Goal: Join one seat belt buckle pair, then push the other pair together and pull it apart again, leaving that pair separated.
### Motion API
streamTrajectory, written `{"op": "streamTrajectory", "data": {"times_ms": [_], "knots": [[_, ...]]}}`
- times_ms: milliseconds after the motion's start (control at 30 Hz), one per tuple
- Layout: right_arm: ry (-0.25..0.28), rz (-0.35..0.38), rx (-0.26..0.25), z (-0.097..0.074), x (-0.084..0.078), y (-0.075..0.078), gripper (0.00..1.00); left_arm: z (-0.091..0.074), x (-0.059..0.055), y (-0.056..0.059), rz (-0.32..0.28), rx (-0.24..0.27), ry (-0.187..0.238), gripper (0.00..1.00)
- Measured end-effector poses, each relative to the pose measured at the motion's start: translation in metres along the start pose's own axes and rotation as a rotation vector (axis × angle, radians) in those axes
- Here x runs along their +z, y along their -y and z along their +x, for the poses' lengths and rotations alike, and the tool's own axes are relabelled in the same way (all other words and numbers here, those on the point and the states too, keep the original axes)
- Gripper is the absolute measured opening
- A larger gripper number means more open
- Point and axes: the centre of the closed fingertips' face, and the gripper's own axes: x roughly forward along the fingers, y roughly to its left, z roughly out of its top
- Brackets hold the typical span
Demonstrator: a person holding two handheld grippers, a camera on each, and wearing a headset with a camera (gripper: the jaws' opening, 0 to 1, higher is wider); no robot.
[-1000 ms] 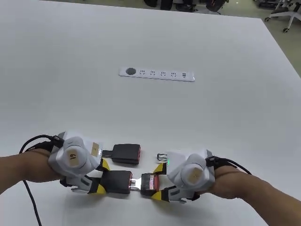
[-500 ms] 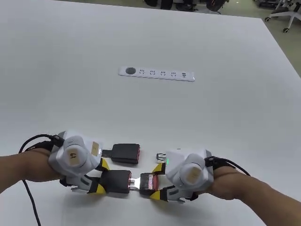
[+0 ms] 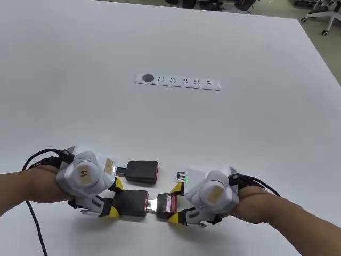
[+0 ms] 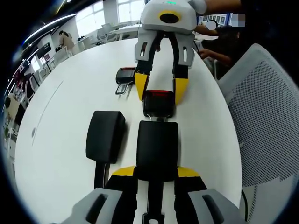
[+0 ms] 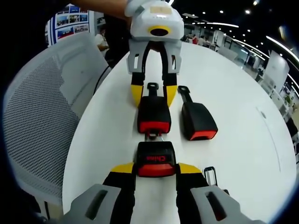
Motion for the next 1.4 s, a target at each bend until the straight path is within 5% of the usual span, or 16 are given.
{"op": "streamTrajectory", "data": {"times_ms": [867,933,1400], "knots": [[0.006,0.054,-0.015,0.010,0.013,-0.001,0.29,0.001,0.000,-0.002,-0.004,-0.004,-0.015,0.29],[-0.005,0.071,-0.021,0.002,0.013,-0.002,0.29,0.001,-0.002,-0.002,-0.005,-0.005,-0.022,0.29],[0.026,0.027,-0.018,0.003,0.012,0.002,0.29,0.000,-0.003,-0.002,0.005,-0.001,-0.014,0.30]]}}
